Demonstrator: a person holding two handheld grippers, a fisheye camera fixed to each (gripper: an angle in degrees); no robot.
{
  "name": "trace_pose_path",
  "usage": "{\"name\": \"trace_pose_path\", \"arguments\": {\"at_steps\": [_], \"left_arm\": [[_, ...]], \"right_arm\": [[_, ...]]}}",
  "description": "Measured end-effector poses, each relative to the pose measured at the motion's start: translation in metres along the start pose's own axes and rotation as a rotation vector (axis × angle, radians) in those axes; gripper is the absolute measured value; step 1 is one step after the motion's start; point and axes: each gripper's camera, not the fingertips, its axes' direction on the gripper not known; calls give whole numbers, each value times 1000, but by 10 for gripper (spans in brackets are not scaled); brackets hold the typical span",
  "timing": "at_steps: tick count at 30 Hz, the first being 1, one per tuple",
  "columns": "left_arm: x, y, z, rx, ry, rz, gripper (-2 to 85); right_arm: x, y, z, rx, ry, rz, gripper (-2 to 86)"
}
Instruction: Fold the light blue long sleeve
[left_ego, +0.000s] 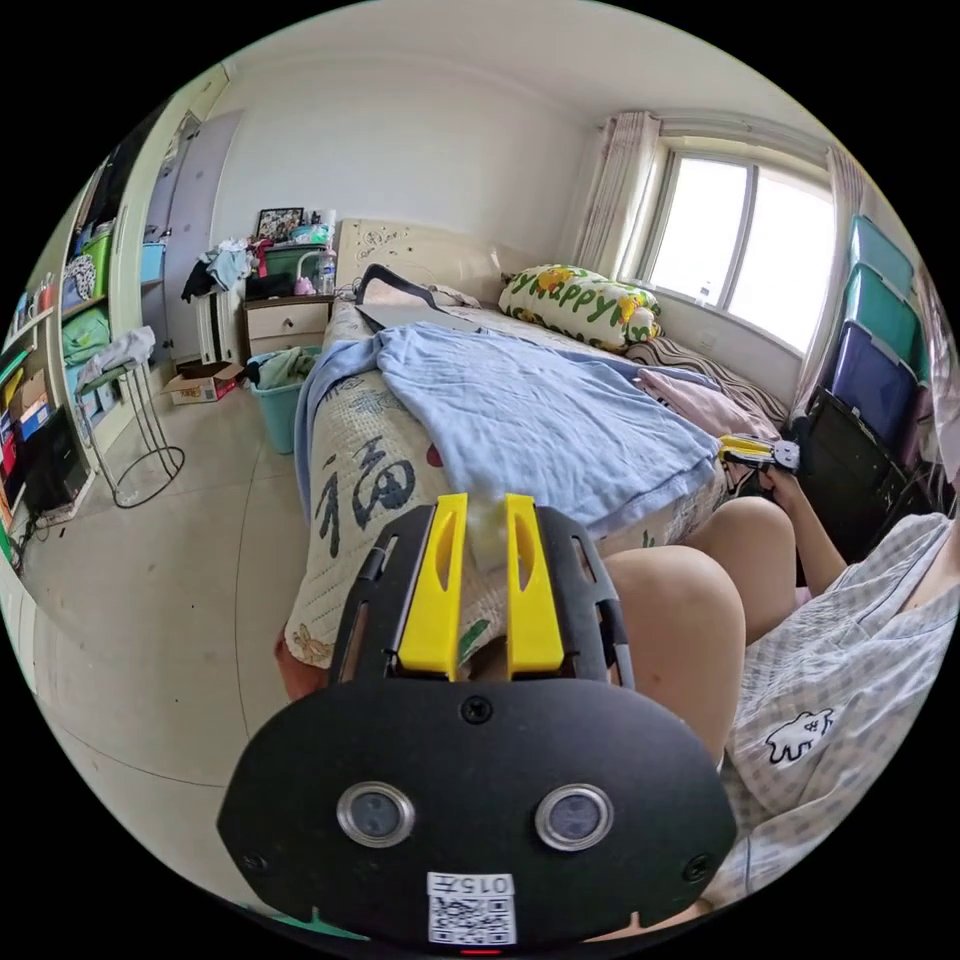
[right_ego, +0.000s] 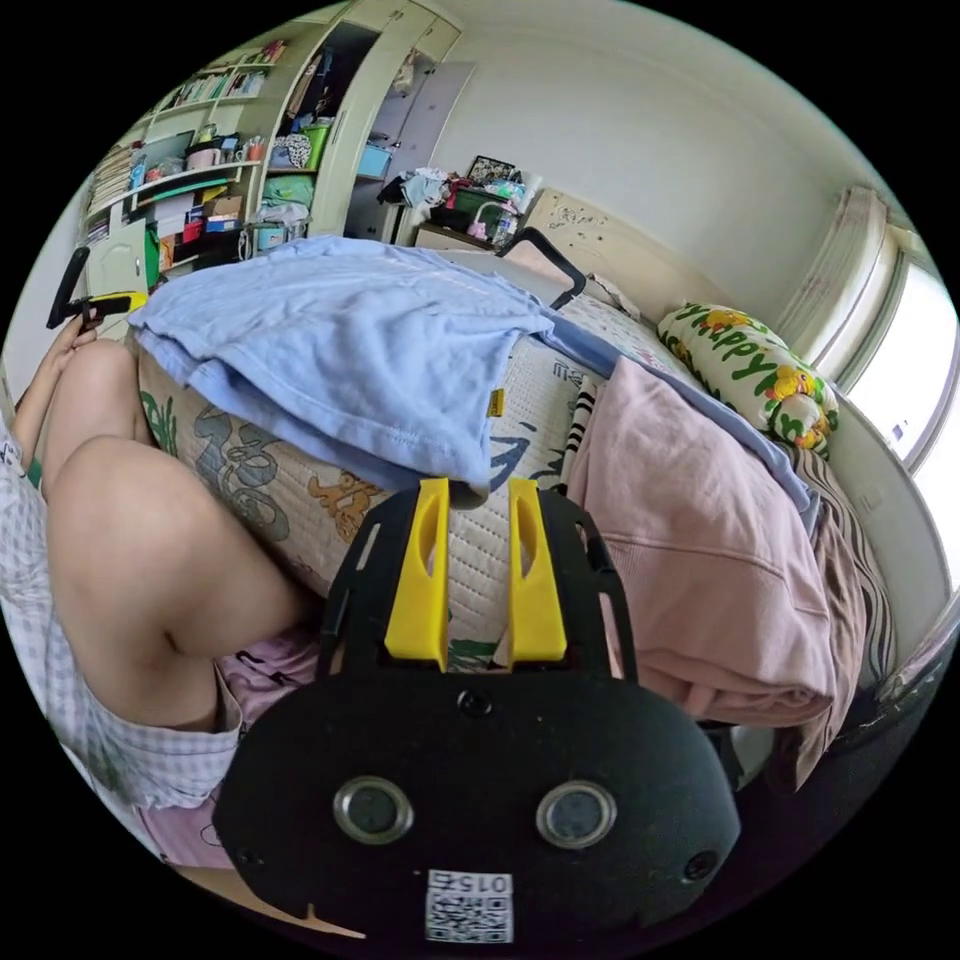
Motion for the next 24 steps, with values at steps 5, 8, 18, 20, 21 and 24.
{"name": "trace_pose_path", "arguments": {"at_steps": [5, 8, 18, 20, 21, 24], "left_arm": [[11, -2, 7, -22, -31, 64, 31], [12, 6, -4, 15, -26, 64, 11], [28, 42, 7, -46, -59, 72, 27], [30, 52, 8, -51, -73, 67, 52], [31, 58, 9, -47, -75, 61, 59], [24, 70, 22, -51, -52, 37, 56]], "right_arm": [[21, 0, -6, -7, -126, 89, 30], [41, 24, -32, 73, -200, 246, 22], [29, 86, -27, 70, -268, 446, 13], [29, 87, -26, 91, -281, 456, 13], [29, 89, -26, 109, -293, 458, 14], [32, 92, -22, 133, -341, 476, 16]]}}
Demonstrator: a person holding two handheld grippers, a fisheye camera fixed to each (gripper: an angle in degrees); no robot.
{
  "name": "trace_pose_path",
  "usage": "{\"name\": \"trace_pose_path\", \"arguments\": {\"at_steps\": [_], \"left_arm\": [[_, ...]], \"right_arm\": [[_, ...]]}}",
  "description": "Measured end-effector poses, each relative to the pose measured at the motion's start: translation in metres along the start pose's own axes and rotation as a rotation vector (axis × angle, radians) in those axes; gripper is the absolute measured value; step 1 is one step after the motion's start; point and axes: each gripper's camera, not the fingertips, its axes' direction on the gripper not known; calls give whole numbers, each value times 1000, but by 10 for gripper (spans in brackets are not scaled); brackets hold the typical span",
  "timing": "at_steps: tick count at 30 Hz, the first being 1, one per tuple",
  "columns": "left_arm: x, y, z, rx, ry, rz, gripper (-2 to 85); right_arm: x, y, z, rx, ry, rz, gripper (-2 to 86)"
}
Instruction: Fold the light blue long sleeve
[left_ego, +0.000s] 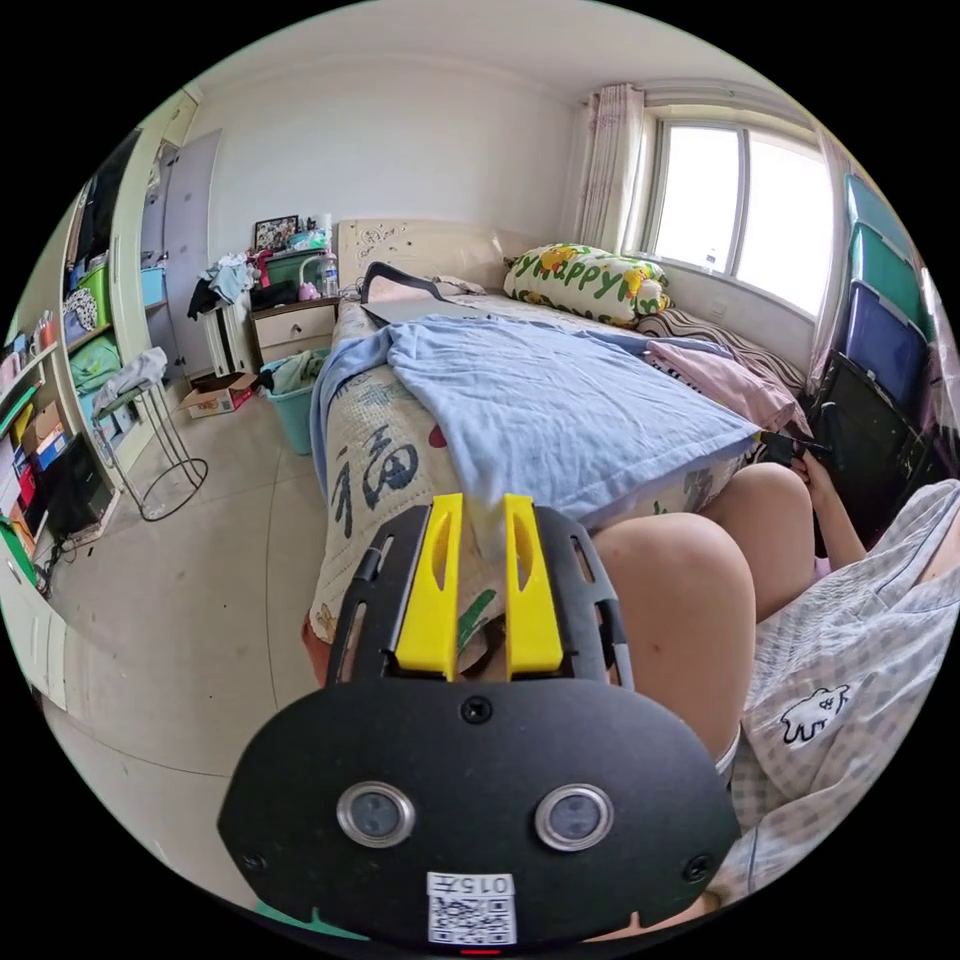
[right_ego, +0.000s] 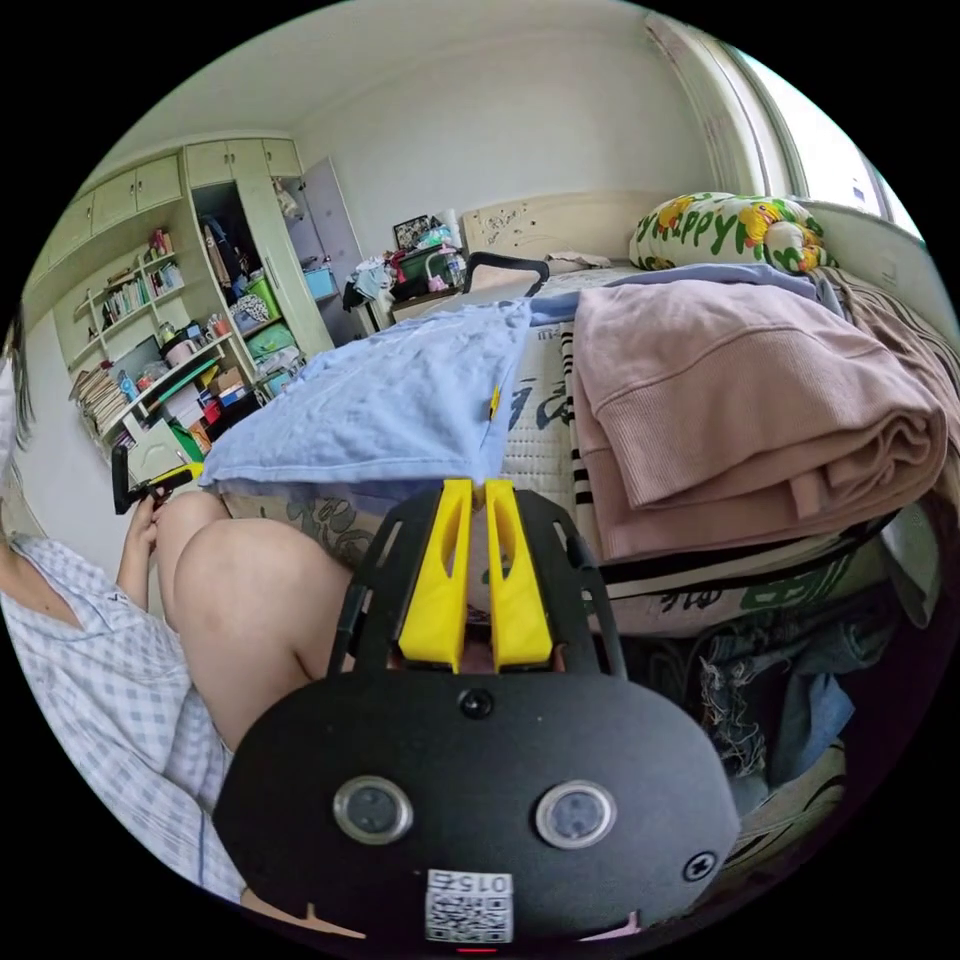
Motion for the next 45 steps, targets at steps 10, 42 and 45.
{"name": "trace_pose_path", "arguments": {"at_steps": [10, 42, 45], "left_arm": [[-18, 46, 15, -12, 161, -59, 30], [-337, -101, 293, 111, 244, -347, -1], [-344, -102, 274, 162, 179, -387, -2]], "right_arm": [[-10, 10, 41, -123, 48, 9, 23], [-517, -268, 591, -556, -34, -1043, 120], [-530, -259, 585, -462, -48, -1089, 74]]}}
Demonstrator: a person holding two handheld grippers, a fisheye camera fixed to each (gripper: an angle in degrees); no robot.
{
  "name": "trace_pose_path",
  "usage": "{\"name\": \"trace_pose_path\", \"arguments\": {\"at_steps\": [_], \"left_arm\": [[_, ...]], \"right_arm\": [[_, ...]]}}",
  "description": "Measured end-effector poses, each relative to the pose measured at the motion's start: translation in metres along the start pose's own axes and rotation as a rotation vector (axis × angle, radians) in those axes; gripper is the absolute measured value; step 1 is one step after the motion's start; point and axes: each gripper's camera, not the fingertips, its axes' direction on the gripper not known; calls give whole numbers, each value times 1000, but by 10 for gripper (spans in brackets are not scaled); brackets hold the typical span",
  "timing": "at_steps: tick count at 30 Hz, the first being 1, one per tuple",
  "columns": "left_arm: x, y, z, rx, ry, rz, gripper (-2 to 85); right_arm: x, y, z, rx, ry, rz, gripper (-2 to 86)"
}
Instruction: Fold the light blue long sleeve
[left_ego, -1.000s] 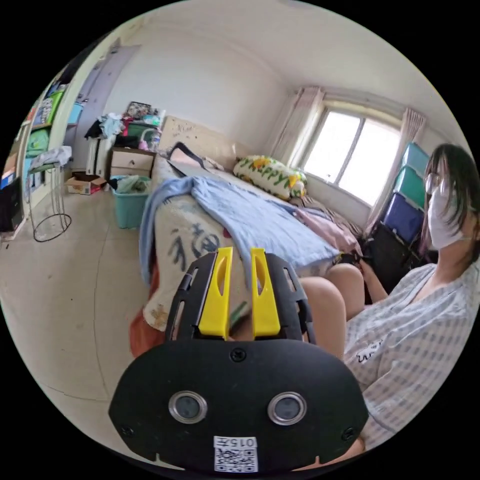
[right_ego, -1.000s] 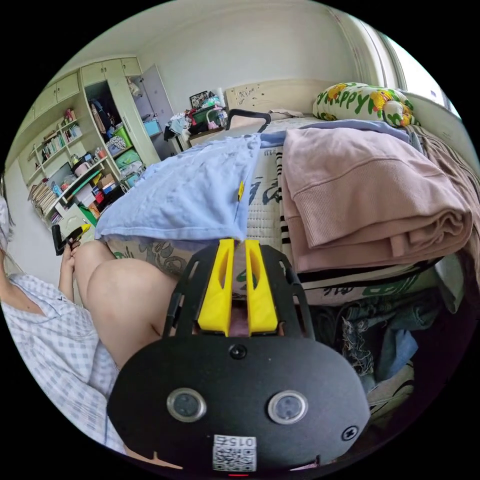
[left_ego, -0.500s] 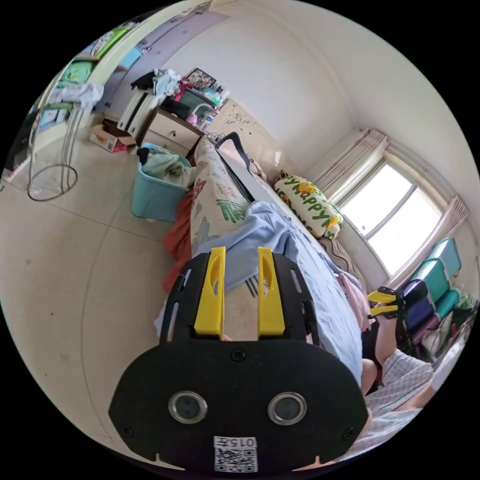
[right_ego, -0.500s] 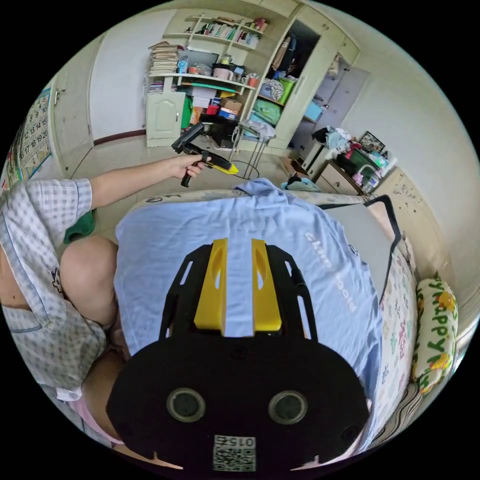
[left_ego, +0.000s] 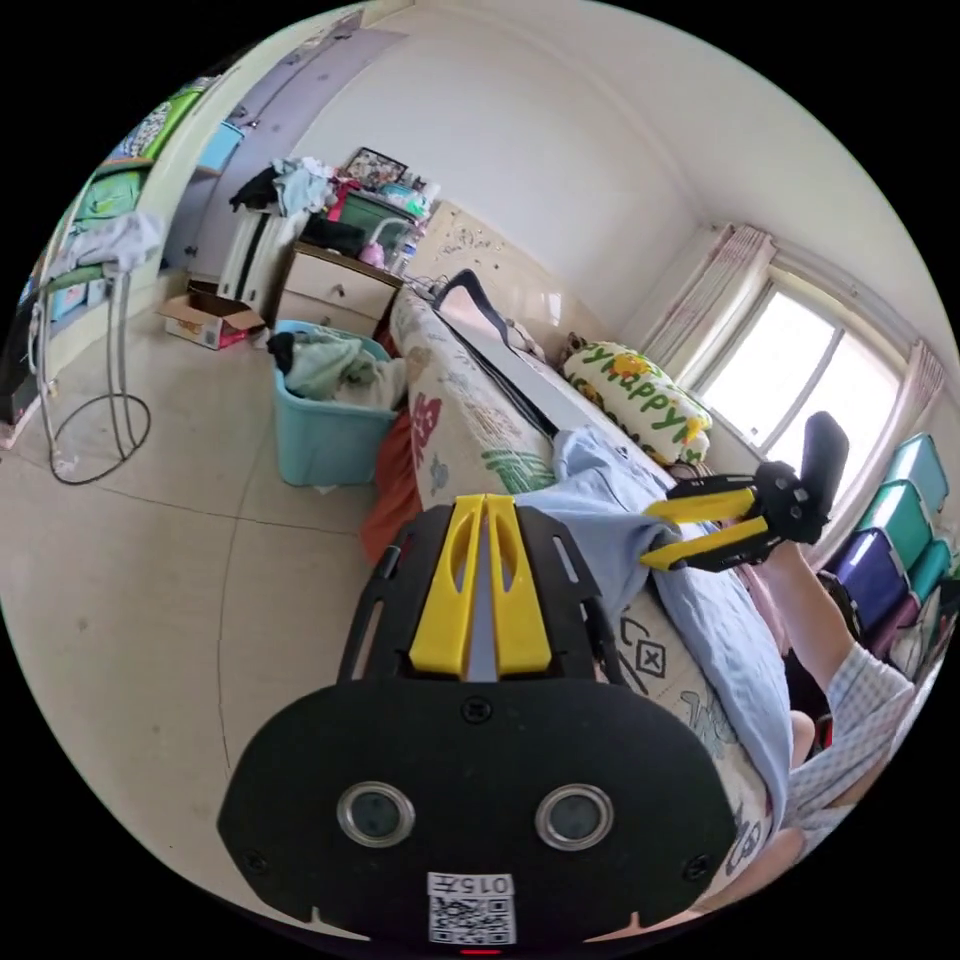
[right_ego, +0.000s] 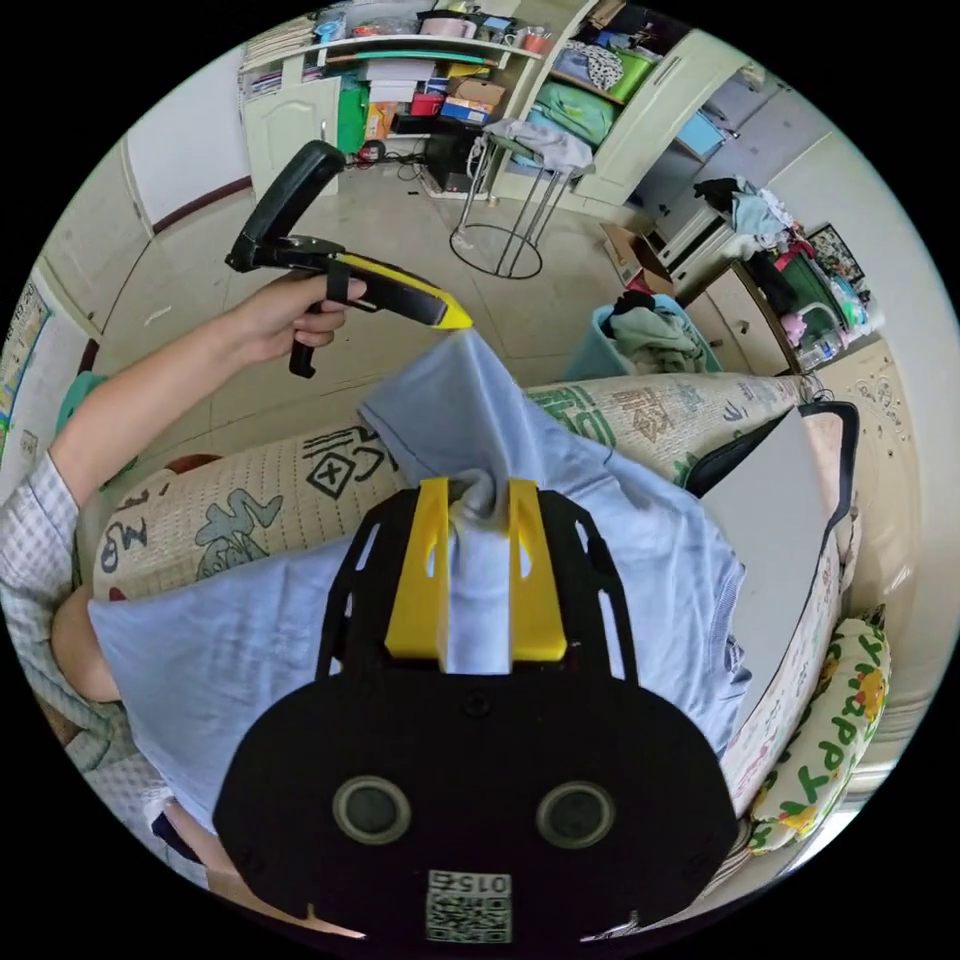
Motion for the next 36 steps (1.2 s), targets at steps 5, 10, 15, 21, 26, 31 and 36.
{"name": "trace_pose_path", "arguments": {"at_steps": [5, 10, 15, 21, 26, 31, 36], "left_arm": [[2, 14, 17, -99, -135, -58, 3], [23, 37, 2, -113, -38, 57, 64], [86, 42, 9, -180, 12, 309, 83], [97, 28, 19, -177, 12, 313, 24], [89, 47, -15, -148, -71, 278, 7], [111, 75, -39, -205, -87, 258, 12], [208, 129, -143, -144, 187, 286, 80]], "right_arm": [[-38, 17, 12, 5, 127, -54, 69], [-32, 62, -13, 94, 50, 48, 76], [-11, 121, -42, 206, -67, 177, 61], [-5, 146, -30, 88, -154, 221, 68], [0, 207, -66, 87, -201, 300, 74], [-6, 306, -129, 145, -217, 426, 61], [-59, 422, -199, 253, -217, 543, 65]]}}
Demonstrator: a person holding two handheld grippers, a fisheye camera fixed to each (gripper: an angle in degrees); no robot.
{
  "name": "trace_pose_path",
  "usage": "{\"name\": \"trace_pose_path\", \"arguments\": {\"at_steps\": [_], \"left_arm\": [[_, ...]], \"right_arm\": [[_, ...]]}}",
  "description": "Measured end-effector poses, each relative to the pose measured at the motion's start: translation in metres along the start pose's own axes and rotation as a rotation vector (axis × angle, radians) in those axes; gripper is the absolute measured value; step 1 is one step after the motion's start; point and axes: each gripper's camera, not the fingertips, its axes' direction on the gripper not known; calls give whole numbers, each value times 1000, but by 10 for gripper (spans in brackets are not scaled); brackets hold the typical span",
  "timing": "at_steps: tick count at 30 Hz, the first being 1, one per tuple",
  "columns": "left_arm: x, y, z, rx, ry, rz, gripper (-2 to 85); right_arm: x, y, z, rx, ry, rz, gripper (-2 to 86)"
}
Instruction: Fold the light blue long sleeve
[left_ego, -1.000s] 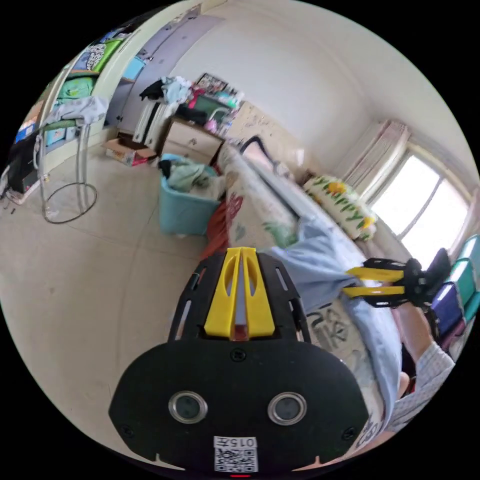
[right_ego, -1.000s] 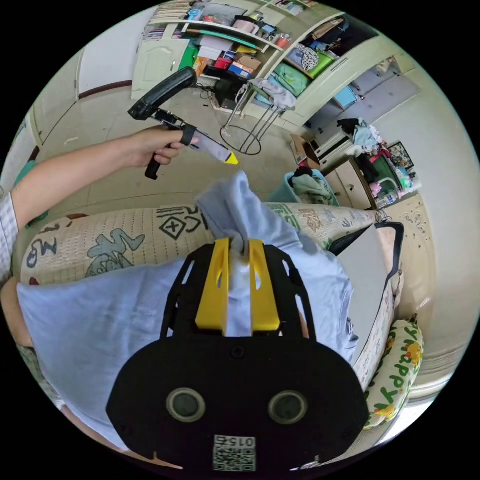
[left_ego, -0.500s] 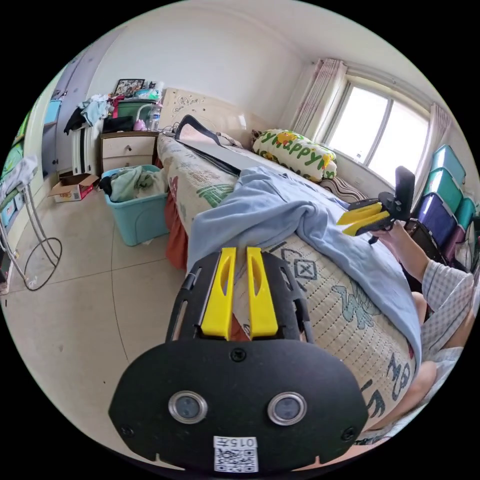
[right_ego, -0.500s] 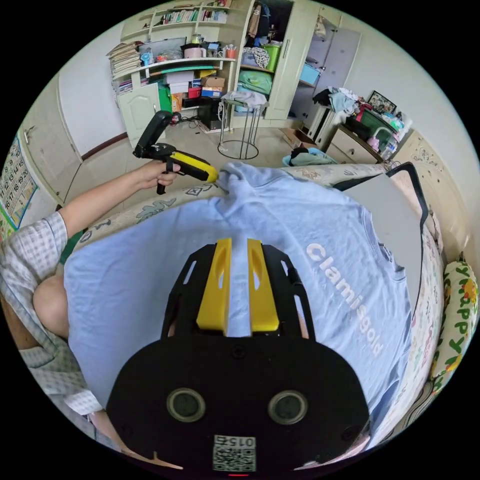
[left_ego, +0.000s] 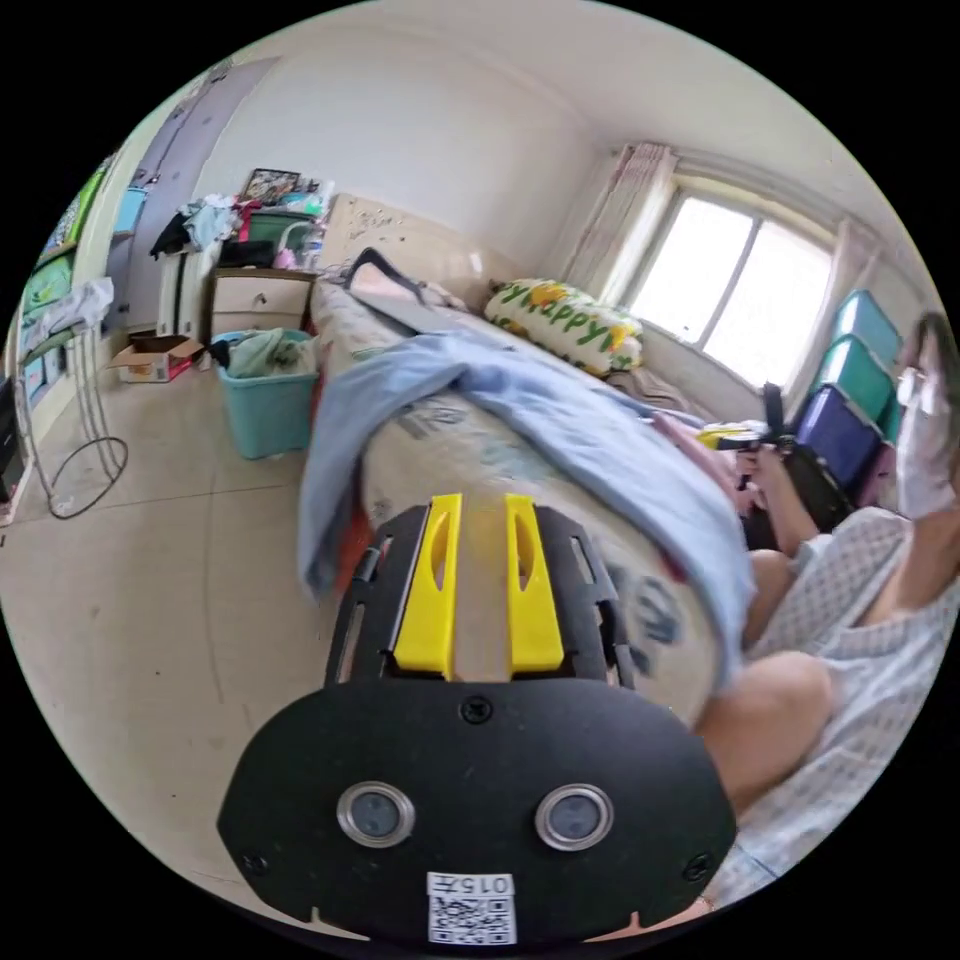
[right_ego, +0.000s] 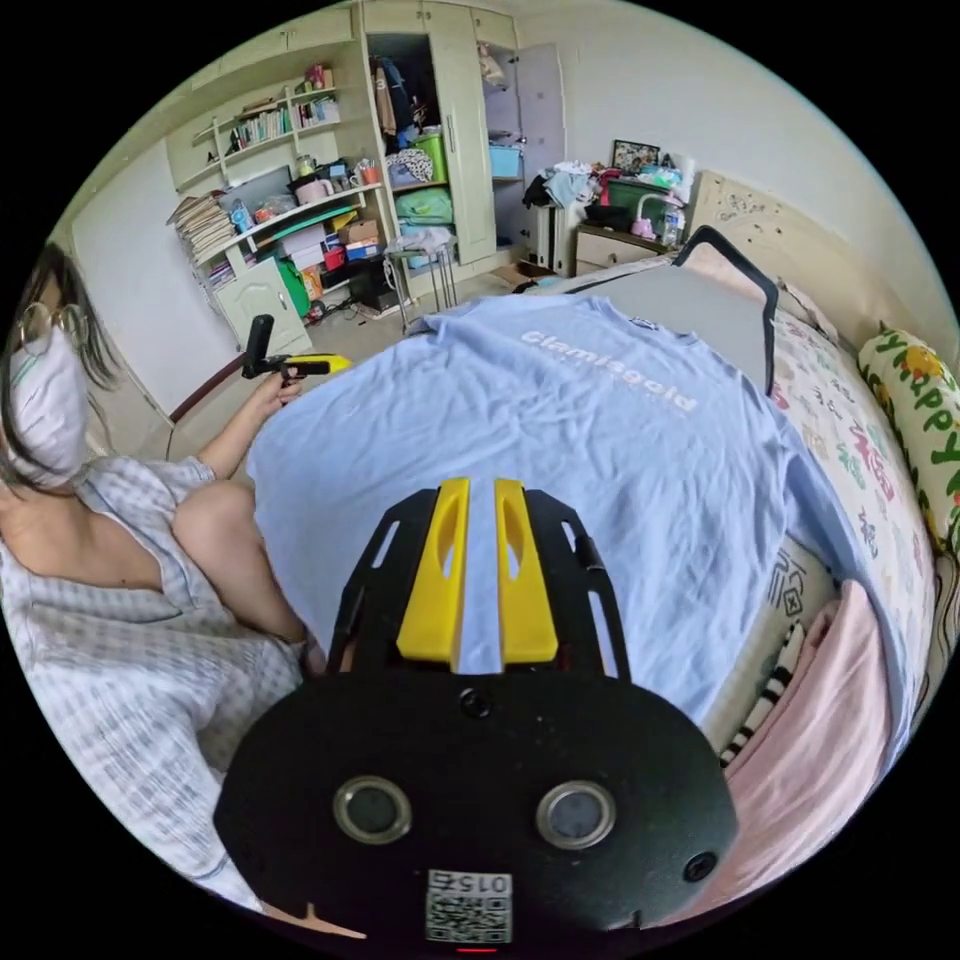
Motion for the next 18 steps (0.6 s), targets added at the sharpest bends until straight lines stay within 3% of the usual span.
{"name": "trace_pose_path", "arguments": {"at_steps": [5, 8, 11, 14, 18], "left_arm": [[118, 23, -28, -34, -44, 142, 88], [139, 23, -18, -100, -129, 126, 86], [147, 19, -25, -76, -207, 92, 54], [151, 14, -36, -76, -206, 65, 22], [157, 11, -57, -51, -211, 42, 12]], "right_arm": [[-35, 77, -23, -29, 95, 0, 105], [-46, 102, -35, 8, 100, -36, 107], [-53, 102, -24, -105, 67, -102, 106], [-59, 107, -29, -95, 182, -138, 60], [-56, 114, -52, -100, 155, -117, 1]]}}
